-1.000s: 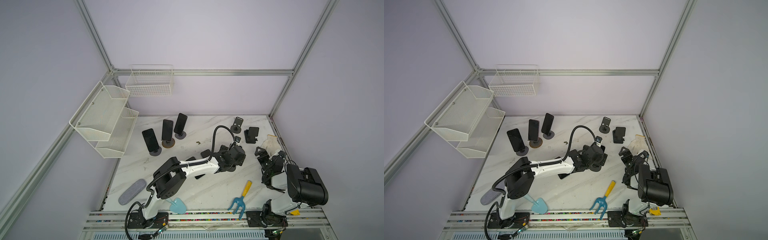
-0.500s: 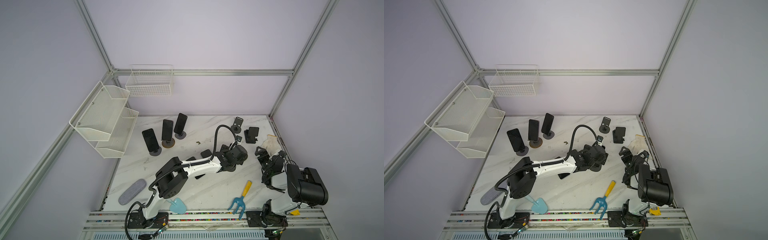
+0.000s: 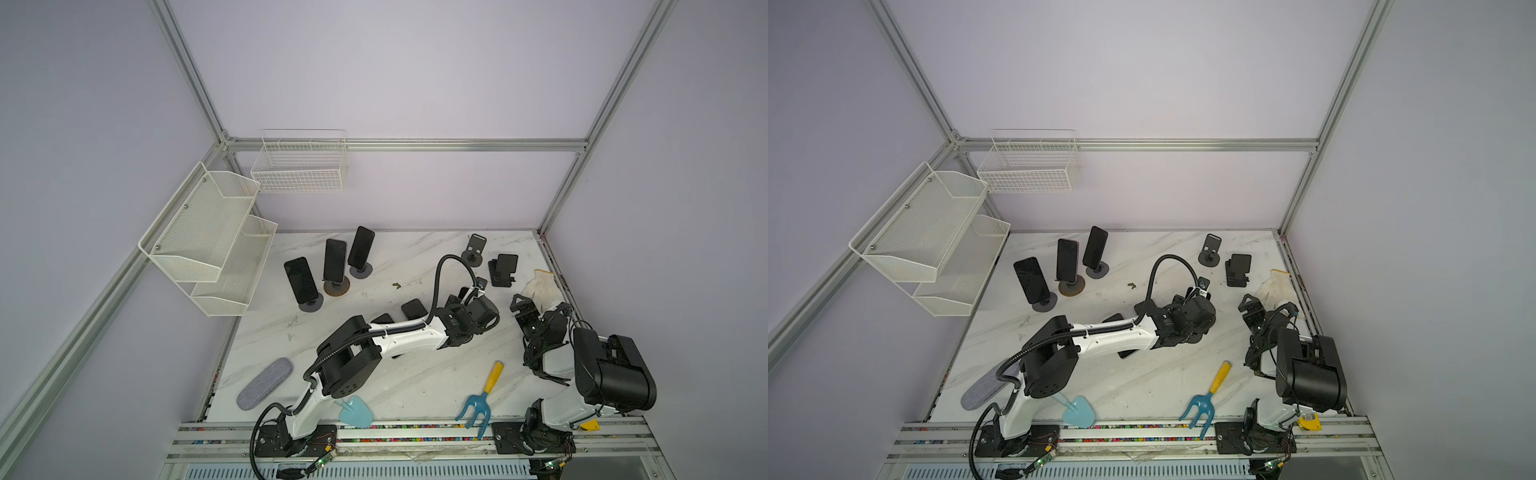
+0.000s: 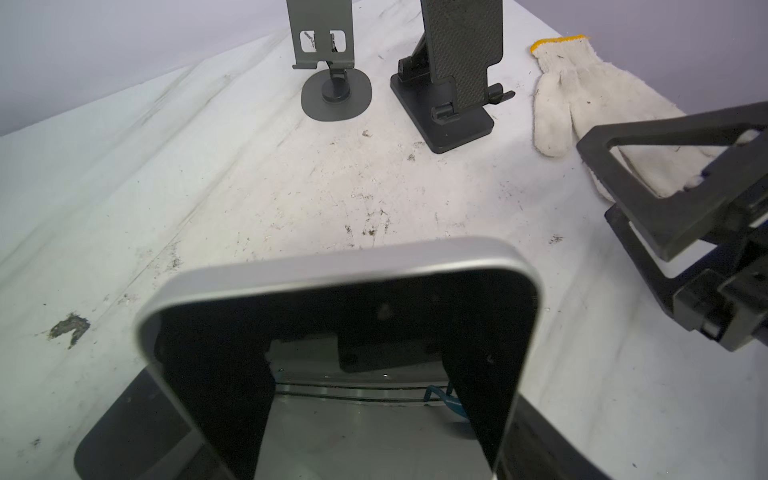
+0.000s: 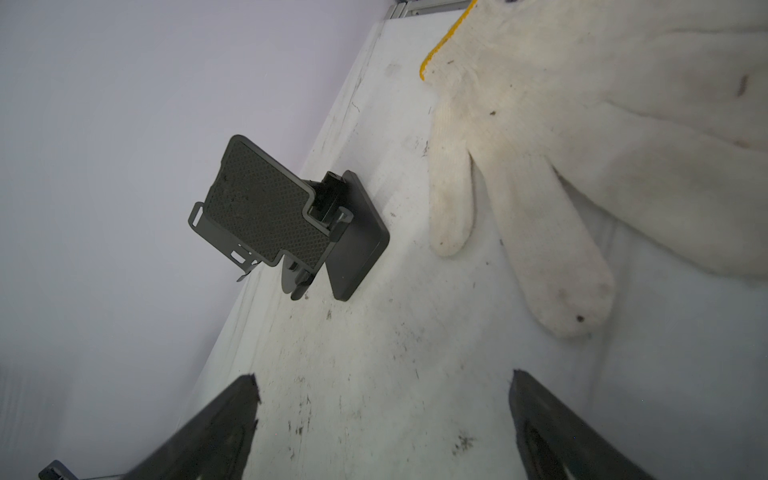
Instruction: Remove the phone from the phone stand
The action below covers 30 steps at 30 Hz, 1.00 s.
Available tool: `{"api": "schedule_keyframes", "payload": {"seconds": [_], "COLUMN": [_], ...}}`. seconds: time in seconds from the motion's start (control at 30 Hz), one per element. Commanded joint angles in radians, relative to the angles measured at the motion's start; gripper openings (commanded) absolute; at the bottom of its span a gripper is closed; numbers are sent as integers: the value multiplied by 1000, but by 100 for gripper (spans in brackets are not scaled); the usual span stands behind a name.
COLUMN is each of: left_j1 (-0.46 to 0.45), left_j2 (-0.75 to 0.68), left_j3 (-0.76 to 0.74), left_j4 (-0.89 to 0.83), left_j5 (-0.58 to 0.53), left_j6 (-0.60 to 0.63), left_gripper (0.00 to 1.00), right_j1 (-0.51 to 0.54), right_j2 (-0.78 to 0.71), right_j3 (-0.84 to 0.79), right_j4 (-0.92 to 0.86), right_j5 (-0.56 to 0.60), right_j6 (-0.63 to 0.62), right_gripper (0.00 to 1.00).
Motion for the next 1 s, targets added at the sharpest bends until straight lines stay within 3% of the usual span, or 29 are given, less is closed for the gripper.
{"api": "schedule_keyframes", "payload": {"seconds": [0.0,0.43,0.97], "left_j1": [-10,-8,46], "left_j2": [-17,-77,-277], "left_j3": [106,113,-10], "left_j4": [0,-4,-3], "left_j5": [-57,27,87], "left_j6": [30,114,94], "left_gripper": [74,71,69], "right_j1": [5,5,4], "right_j2": [-5,-3,3], "right_j3": [21,23,30], "right_j4": [-10,-20,-27], "right_j5": [14,24,23], "right_j6": [14,21,19], "right_gripper": [96,96,96]}}
